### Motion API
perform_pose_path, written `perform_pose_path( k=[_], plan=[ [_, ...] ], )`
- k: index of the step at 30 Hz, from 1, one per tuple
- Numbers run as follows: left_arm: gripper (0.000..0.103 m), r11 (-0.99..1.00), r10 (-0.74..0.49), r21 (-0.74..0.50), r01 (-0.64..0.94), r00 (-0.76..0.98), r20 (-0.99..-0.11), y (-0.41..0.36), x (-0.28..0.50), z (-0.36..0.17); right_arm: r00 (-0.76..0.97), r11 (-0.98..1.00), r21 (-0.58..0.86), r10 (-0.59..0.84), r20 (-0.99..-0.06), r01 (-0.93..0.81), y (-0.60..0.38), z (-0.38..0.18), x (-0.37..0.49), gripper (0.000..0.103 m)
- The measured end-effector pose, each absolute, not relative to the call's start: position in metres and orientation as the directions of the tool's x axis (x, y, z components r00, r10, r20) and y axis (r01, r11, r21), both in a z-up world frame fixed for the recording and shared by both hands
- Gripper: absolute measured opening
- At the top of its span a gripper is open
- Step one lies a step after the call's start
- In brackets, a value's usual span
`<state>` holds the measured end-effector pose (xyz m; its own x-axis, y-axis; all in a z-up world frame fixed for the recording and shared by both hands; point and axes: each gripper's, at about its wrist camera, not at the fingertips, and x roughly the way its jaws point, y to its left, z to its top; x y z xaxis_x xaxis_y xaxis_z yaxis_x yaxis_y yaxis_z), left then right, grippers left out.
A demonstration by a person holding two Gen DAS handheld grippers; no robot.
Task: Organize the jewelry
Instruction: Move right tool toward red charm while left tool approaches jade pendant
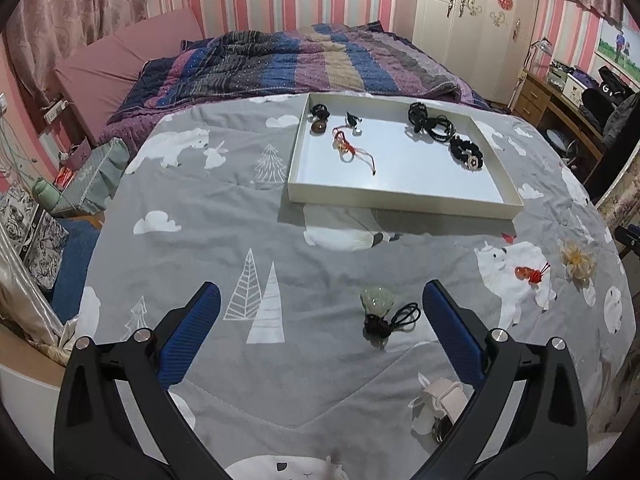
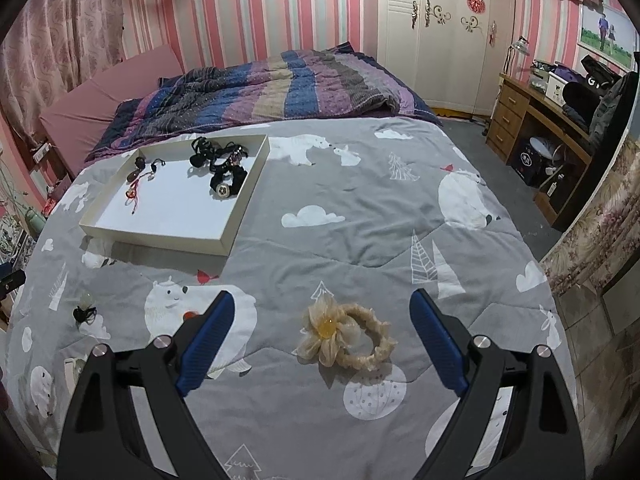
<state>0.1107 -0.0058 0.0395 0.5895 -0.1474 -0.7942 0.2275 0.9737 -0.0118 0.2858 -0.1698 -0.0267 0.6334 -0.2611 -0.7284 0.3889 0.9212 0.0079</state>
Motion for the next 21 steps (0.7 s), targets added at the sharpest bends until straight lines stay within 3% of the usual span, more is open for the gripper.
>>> perform_pose_path(
  k=[21],
  plan=[
    [0.100,0.973,-0.155,-0.029,0.228,0.562,-0.812,-0.006,0.112,0.018,0.590,0.902,0.026,-0.259,-0.764,0.430,-0.186,-0.060,0.276,0.089]
  ],
)
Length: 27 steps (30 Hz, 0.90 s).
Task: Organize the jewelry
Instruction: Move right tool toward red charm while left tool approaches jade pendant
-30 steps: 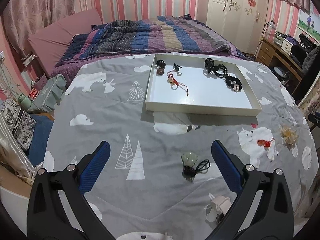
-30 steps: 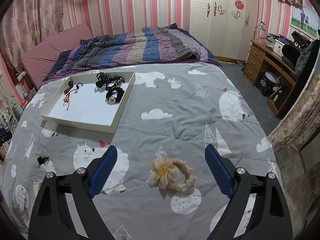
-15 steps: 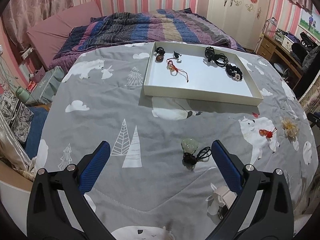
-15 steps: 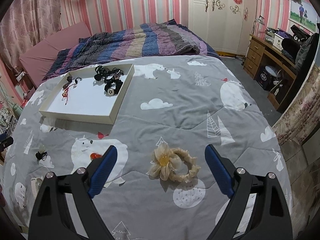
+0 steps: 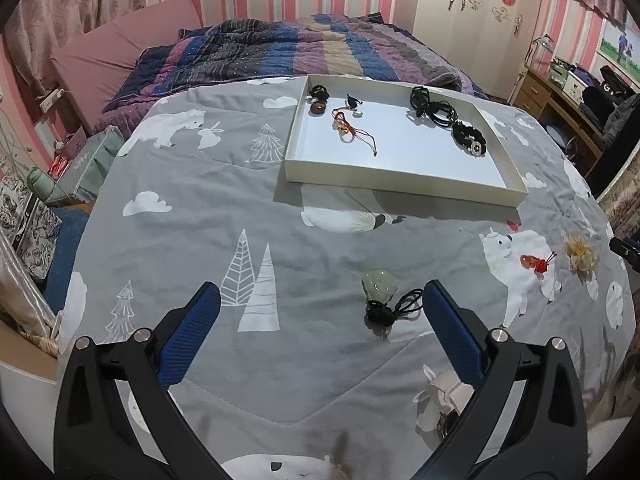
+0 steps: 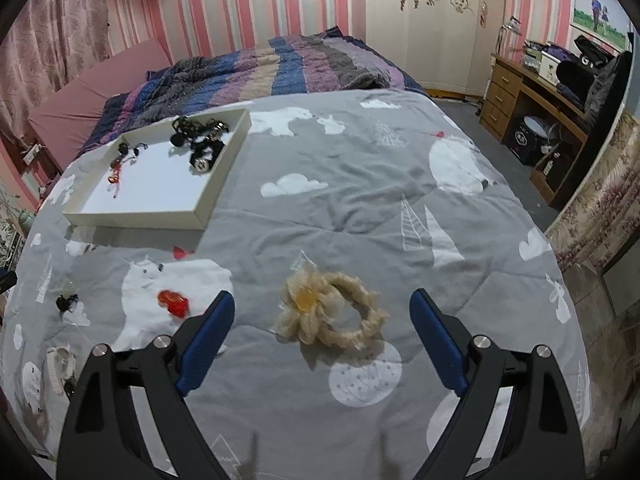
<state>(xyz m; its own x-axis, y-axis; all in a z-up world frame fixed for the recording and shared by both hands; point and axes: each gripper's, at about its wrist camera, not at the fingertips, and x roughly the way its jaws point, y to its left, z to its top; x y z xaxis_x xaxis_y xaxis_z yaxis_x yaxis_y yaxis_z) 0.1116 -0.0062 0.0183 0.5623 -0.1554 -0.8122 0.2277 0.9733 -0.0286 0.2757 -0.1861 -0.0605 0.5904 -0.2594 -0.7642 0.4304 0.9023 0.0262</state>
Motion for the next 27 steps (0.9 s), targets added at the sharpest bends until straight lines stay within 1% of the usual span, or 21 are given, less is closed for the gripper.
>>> perform_pose_path(
  k=[6,9,15,27],
  plan=[
    [0.100,0.971,-0.165,-0.042,0.234,0.535,-0.828,-0.010,0.109,-0.001,0.580,0.902,0.072,-0.211,-0.787,0.425,-0.187,-0.080,0.262,0.089],
    [0.100,0.972,-0.147,-0.025,0.234,0.523,-0.840,-0.013,0.109,-0.013,0.560,0.907,0.083,-0.181,-0.808,0.413,-0.185,-0.096,0.260,0.089],
    [0.100,0.975,-0.139,-0.028,0.221,0.505,-0.852,-0.009,0.112,-0.025,0.524,0.897,0.064,-0.196,-0.829,0.437,-0.190,-0.113,0.257,0.089],
    [0.100,0.974,-0.158,-0.052,0.221,0.495,-0.854,-0.009,0.117,-0.029,0.533,0.899,0.050,-0.212,-0.819,0.435,-0.189,-0.113,0.269,0.089]
  ],
)
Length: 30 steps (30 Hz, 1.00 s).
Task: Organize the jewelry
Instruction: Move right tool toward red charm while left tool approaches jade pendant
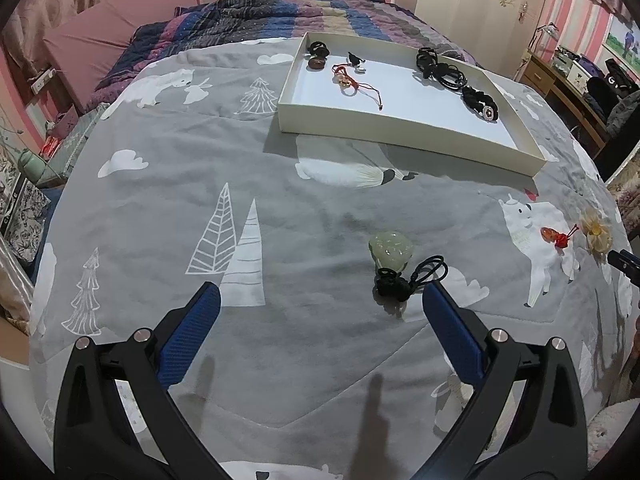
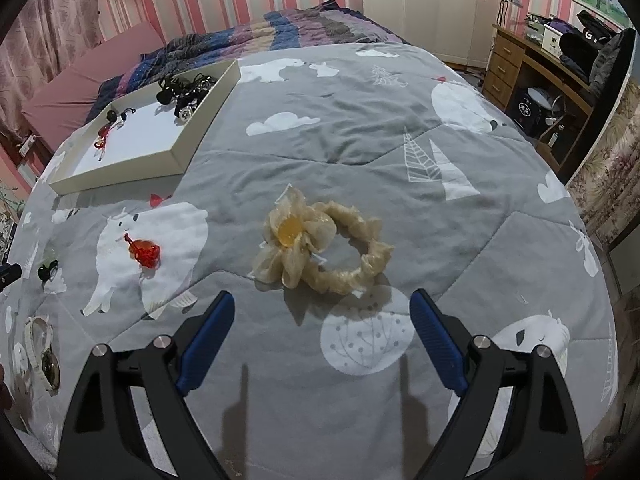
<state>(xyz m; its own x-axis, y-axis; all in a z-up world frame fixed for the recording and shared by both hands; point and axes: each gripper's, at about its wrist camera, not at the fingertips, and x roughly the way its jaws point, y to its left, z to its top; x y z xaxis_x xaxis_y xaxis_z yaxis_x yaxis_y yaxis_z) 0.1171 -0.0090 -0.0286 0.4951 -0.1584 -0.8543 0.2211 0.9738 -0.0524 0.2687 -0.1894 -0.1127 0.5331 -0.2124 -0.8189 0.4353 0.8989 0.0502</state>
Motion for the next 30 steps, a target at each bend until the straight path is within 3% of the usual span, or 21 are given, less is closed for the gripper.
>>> perform_pose_path(
  k=[30],
  plan=[
    [0.100,0.941,-0.233,-0.096,0.325,0.416,-0.879,-0.048,0.136,-0.046,0.550,0.919,0.012,-0.225,-0.804,0.394,-0.179,-0.113,0.304,0.089]
  ],
)
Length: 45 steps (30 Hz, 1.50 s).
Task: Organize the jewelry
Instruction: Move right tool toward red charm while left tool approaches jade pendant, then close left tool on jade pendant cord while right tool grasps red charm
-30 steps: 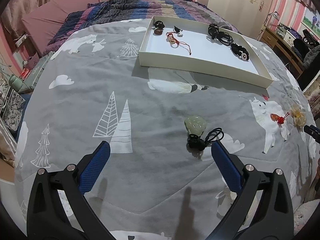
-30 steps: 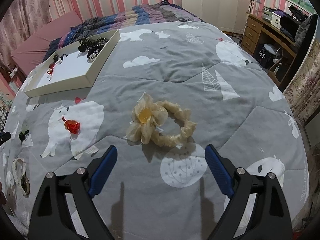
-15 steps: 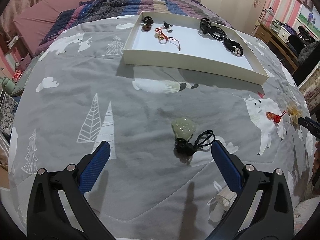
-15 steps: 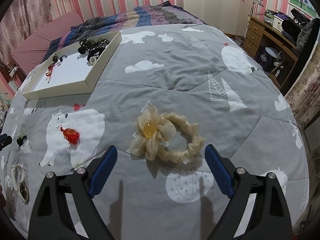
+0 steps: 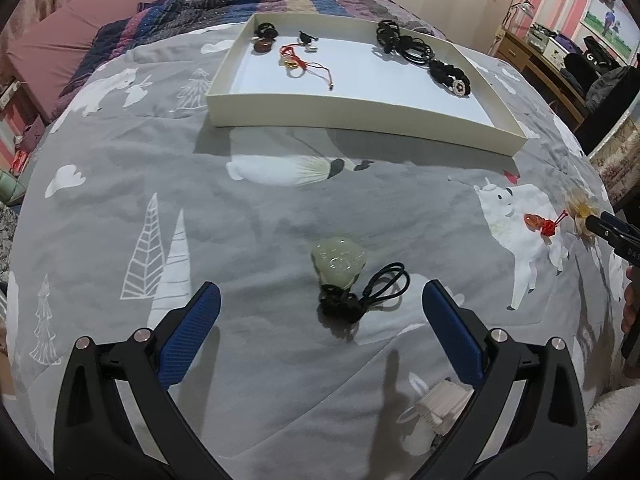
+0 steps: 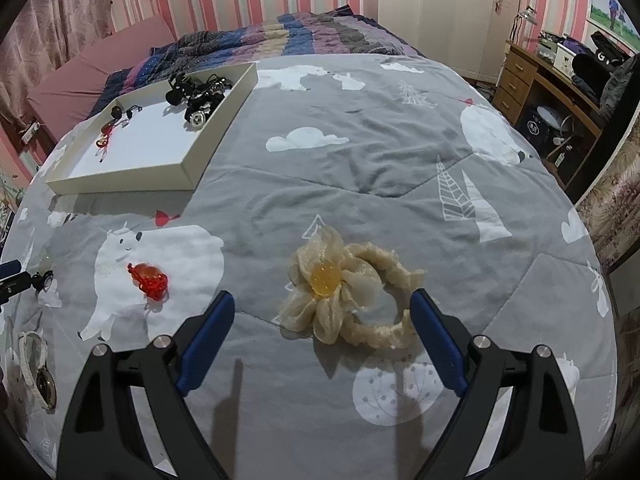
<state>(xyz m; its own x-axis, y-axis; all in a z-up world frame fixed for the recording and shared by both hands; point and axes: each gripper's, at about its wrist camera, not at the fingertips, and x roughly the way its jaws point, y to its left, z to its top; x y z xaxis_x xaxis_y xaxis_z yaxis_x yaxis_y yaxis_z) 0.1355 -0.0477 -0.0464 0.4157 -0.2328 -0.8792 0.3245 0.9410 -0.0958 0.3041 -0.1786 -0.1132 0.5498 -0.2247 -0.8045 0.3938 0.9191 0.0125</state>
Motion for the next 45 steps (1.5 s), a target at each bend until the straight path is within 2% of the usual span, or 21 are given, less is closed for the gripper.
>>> perform_pose_path(
  k=[8,15,20,26,33,45],
  plan=[
    [0.097,0.933,-0.258,-0.123,0.339,0.388,-0.885,-0.052,0.141,-0.052,0.540,0.920,-0.002,-0.231,-0.809,0.391,-0.175,-0.116,0.311,0.089],
    [0.081,0.921,-0.272,-0.135,0.365,0.353,-0.895,-0.060,0.141,-0.060,0.523,0.917,-0.017,-0.243,-0.817,0.399,-0.177,-0.123,0.316,0.089],
    [0.078,0.923,-0.262,-0.123,0.365,0.359,-0.896,-0.063,0.141,-0.062,0.518,0.912,-0.009,-0.241,-0.821,0.410,-0.180,-0.126,0.318,0.089],
    [0.066,0.922,-0.257,-0.113,0.371,0.365,-0.895,-0.065,0.140,-0.061,0.521,0.917,-0.011,-0.237,-0.820,0.399,-0.176,-0.125,0.318,0.089],
    [0.062,0.921,-0.250,-0.103,0.376,0.368,-0.895,-0.065,0.139,-0.061,0.517,0.915,-0.016,-0.242,-0.821,0.403,-0.173,-0.123,0.317,0.089],
    [0.046,0.923,-0.245,-0.094,0.373,0.382,-0.891,-0.058,0.138,-0.060,0.538,0.930,-0.037,-0.244,-0.807,0.366,-0.149,-0.108,0.320,0.089]
  ],
)
